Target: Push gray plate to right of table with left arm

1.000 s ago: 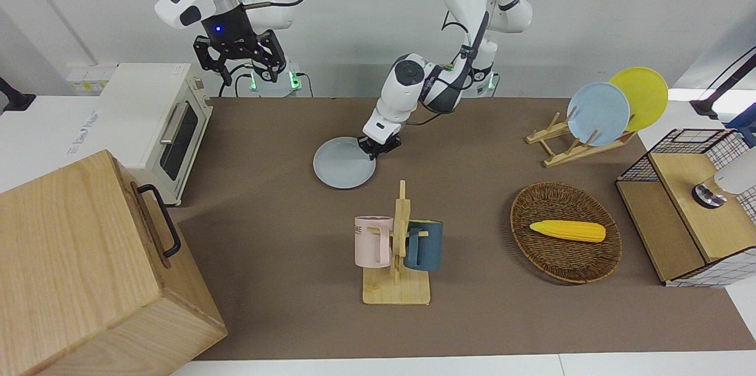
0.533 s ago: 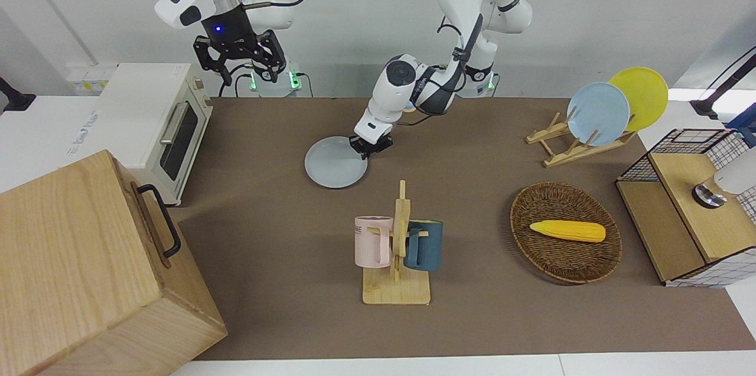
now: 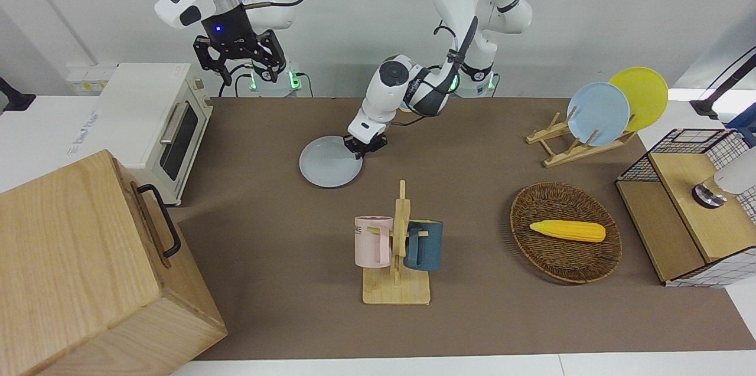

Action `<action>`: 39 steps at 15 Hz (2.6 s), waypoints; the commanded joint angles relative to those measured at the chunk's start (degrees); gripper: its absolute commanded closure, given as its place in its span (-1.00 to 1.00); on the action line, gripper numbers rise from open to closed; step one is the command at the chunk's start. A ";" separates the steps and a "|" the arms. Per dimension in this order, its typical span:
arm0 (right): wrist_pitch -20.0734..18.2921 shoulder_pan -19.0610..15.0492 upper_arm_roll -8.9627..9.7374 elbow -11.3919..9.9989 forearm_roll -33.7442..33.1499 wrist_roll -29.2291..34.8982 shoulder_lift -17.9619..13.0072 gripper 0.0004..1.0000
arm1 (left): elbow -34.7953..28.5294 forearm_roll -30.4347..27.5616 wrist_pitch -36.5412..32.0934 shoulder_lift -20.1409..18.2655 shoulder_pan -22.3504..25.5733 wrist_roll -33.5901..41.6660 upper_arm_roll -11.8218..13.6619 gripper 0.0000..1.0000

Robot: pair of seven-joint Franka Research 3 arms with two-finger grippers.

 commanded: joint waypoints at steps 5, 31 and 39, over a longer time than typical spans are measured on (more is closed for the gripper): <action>-0.31 -0.37 0.23 0.82 0.92 0.12 0.36 -0.99 | 3.54 4.07 -0.24 2.30 -1.28 -5.22 0.65 -0.98; -0.31 -0.37 0.15 0.82 0.92 0.12 0.36 -0.99 | 3.36 3.80 -35.83 -20.81 21.73 26.05 1.26 -0.99; -0.31 -0.37 0.23 0.82 0.92 0.12 0.36 -0.99 | 5.46 4.24 -38.82 -25.03 31.68 40.82 5.73 -0.99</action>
